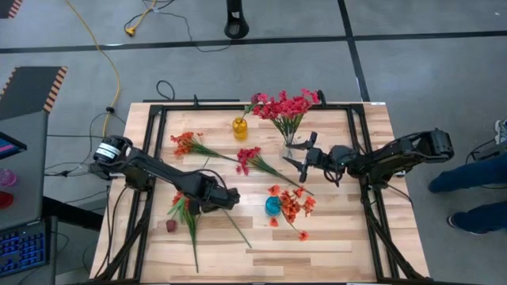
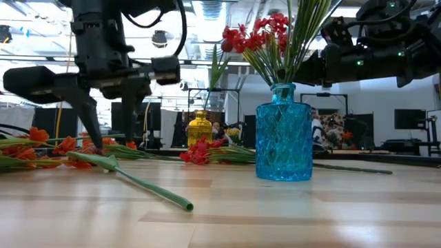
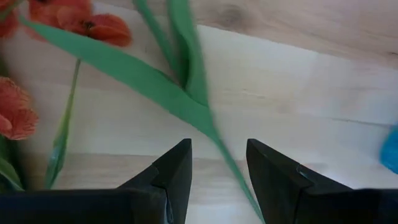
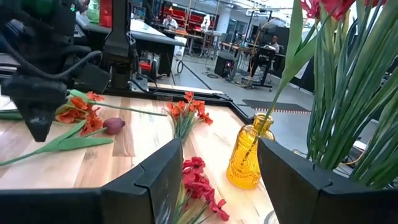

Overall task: Sort flowers into vase by color
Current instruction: Put the right dark red flower into the yellow vase

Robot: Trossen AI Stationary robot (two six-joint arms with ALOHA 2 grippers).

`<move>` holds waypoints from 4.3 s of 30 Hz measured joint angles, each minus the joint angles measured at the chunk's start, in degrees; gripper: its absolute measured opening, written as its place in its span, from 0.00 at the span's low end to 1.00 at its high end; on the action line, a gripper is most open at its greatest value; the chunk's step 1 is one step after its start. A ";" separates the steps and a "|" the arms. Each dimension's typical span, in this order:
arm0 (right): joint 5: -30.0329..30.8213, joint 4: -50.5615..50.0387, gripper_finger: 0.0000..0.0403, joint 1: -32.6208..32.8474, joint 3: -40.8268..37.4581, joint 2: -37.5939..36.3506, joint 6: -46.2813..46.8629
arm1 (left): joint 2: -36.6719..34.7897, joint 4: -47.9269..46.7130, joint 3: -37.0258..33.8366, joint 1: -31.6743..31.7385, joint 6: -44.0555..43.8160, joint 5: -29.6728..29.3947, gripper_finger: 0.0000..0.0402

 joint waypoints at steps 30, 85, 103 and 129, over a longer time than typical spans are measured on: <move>-0.17 -1.22 0.58 0.00 0.02 0.00 0.42 | 4.65 -0.05 -0.03 0.85 4.42 -2.76 0.16; -0.11 -1.31 0.58 -0.07 0.04 0.00 0.46 | -24.61 39.41 -0.01 31.13 110.80 -29.25 0.00; 0.02 -1.31 0.58 -0.07 0.04 0.00 0.44 | -24.47 47.84 -0.33 42.96 115.82 -20.61 0.00; 0.02 -1.32 0.58 -0.11 0.04 0.00 0.39 | -24.42 56.99 -11.09 42.96 114.32 -19.60 0.00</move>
